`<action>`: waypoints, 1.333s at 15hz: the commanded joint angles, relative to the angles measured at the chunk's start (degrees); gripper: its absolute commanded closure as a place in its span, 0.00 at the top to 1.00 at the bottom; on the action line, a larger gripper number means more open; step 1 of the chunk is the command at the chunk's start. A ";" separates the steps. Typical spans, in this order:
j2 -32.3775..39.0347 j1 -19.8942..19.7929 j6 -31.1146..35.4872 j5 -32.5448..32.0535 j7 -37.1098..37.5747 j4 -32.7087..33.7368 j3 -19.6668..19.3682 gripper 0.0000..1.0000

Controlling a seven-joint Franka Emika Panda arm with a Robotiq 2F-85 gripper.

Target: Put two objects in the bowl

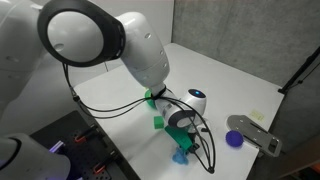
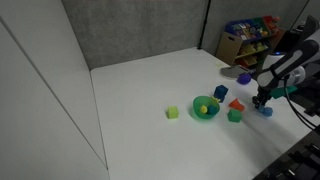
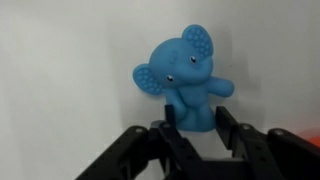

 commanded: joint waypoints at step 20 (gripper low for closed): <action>-19.12 17.25 -11.02 -3.63 14.62 0.20 6.46 0.07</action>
